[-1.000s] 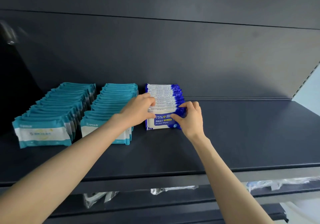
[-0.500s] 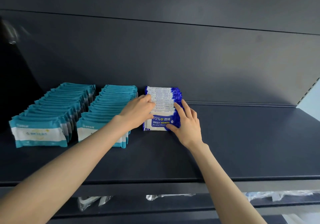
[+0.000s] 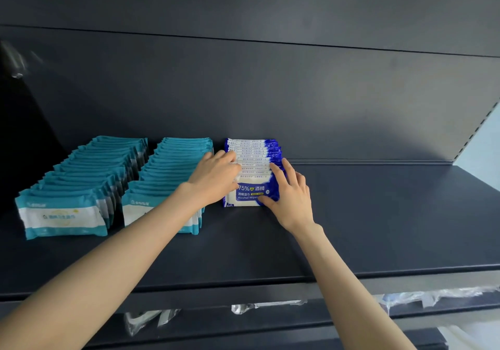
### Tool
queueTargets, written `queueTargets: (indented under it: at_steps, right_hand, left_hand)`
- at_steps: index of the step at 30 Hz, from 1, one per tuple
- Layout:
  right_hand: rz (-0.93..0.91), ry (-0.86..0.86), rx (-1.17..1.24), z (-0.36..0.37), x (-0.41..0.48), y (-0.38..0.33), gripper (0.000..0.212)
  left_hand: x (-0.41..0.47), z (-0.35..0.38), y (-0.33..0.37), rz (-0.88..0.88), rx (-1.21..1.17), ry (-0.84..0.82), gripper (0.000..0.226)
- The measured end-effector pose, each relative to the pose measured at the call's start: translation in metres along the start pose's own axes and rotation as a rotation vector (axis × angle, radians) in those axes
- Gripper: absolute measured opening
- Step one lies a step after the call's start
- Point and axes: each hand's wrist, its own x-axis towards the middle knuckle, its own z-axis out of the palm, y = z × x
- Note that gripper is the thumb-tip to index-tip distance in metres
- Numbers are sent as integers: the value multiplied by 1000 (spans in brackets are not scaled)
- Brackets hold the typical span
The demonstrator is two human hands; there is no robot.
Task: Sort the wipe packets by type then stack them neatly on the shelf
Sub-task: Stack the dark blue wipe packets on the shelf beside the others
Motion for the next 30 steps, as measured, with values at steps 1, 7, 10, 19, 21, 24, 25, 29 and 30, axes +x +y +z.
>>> queueTargets:
  at_steps: [1,7,10,19,21,24,25,29,30]
  right_hand:
    - [5,-3,-5,-1,-1,-1,77]
    - [33,34,8,-15,-8,-11,71]
    - [40,142,47,-33,-21,-14,56]
    - [141,512,-14,-98,-113,12,28]
    - [209,522,-55,-110,-150,24,28]
    - [344,526,-105,-125,-214,40,29]
    - [388,528,-110,-128,-238,44,29]
    - [554,514,-133,-140,-350,55,29]
    - [593,499,-142,-141,-379,55,29]
  left_hand:
    - [-1,0,-1,4,-6,-8,38]
    - [-12,-4,0,5,-120,40,37]
    - [-17,-8,6,-7,-244,162,38]
    - [-40,-35,89,148,-584,489,31]
    - [-52,-37,120,201,-655,488,30]
    - [-74,-31,169,295,-725,450,31]
    - [-84,-28,186,329,-749,428,33]
    - [-145,-11,266,443,-873,269,35]
    - [-164,-5,288,471,-891,218,36]
